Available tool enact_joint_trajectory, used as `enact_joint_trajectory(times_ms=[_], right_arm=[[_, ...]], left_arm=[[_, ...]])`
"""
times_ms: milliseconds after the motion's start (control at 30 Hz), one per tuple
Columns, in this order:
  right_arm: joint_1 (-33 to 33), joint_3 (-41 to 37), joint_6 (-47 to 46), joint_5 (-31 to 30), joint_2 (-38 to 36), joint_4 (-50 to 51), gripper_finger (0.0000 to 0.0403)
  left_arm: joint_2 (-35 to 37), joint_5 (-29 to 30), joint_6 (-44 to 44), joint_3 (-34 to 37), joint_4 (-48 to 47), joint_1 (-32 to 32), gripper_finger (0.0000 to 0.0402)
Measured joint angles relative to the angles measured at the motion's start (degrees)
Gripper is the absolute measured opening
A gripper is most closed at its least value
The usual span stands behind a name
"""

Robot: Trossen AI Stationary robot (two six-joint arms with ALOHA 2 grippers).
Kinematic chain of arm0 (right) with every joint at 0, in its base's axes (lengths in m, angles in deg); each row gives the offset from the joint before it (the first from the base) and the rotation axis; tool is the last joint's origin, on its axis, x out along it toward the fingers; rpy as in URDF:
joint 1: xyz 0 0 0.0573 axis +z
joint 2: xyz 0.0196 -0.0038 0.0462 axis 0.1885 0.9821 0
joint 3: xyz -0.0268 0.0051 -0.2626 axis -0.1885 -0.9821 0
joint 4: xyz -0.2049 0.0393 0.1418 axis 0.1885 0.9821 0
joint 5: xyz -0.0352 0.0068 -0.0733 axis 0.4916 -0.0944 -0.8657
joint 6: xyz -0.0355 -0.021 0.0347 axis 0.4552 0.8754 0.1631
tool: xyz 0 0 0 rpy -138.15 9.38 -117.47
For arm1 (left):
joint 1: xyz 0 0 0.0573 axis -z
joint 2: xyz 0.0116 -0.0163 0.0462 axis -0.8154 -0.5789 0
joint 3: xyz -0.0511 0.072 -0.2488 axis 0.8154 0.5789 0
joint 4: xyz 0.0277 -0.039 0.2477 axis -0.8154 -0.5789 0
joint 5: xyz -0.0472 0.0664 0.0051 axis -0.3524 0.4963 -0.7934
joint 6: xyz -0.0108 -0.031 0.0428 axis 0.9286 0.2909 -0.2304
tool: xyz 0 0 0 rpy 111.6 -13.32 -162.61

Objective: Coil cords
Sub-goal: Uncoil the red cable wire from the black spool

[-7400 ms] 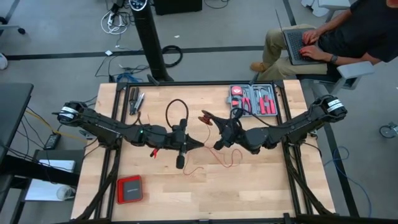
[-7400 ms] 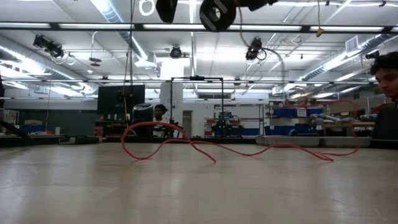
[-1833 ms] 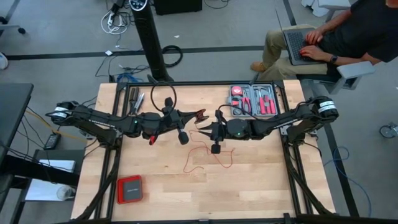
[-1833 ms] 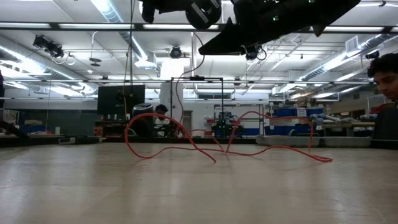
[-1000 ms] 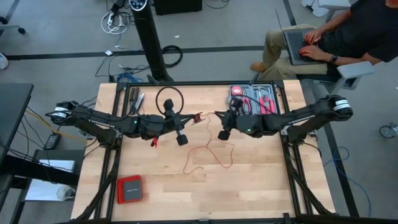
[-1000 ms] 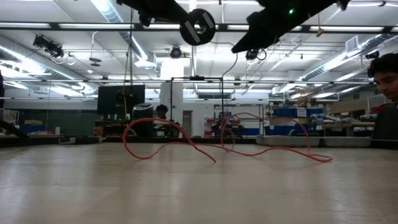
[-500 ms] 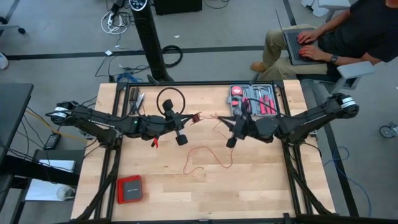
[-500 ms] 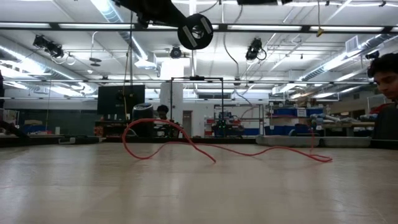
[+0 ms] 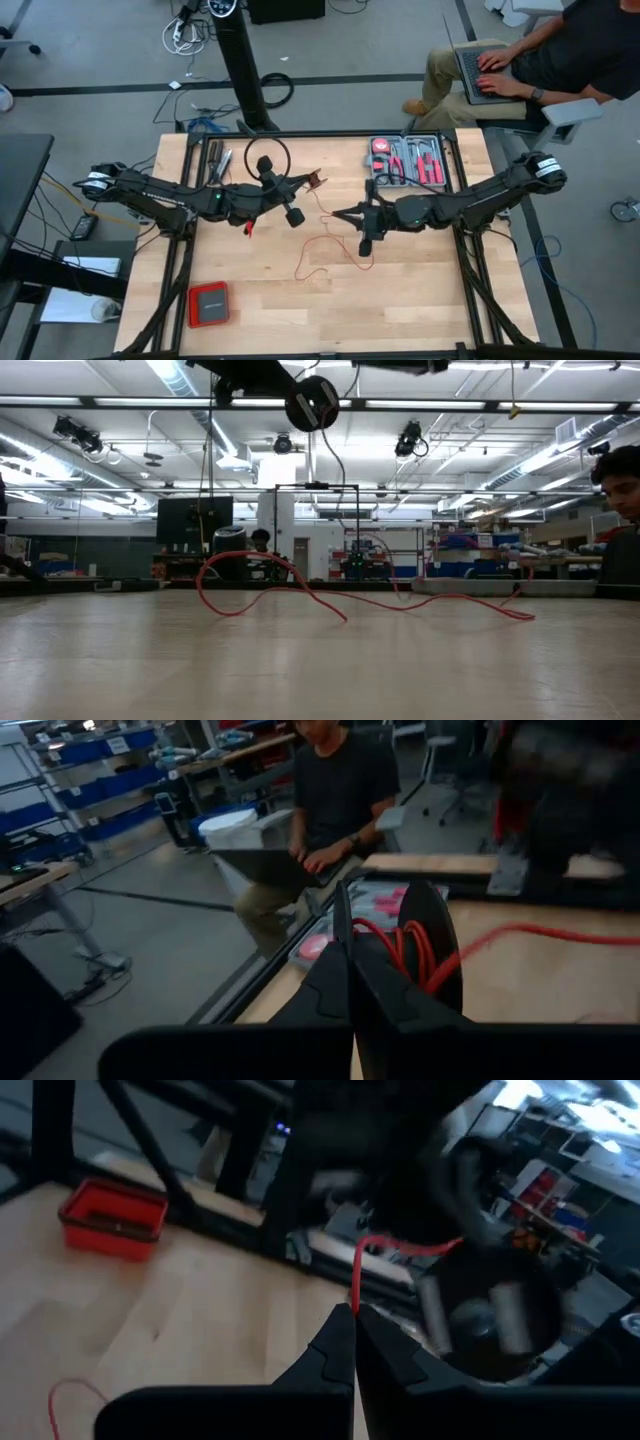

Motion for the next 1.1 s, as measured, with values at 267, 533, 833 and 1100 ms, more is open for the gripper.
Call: enact_joint_trajectory(times_ms=[267, 533, 833, 1100], right_arm=[[-3.82, 0.0, -1.13, -0.55, 6.44, 3.14, 0.0], [-6.88, 0.0, -5.85, -8.03, 5.68, 12.64, 0.0], [-7.45, 0.0, -9.98, -20.41, -0.35, 21.51, 0.0], [-5.62, 0.0, -11.97, -26.75, -7.69, 21.5, 0.0]], left_arm=[[0.0, -4.12, 0.52, 0.0, 3.61, 0.0, 0.0], [0.0, -8.99, 0.81, 0.0, 5.56, 0.19, 0.0003], [0.0, -12.24, -0.83, 0.0, 4.6, 0.79, 0.0003], [0.0, -8.95, -1.15, 0.0, -1.68, -0.11, 0.0003]])
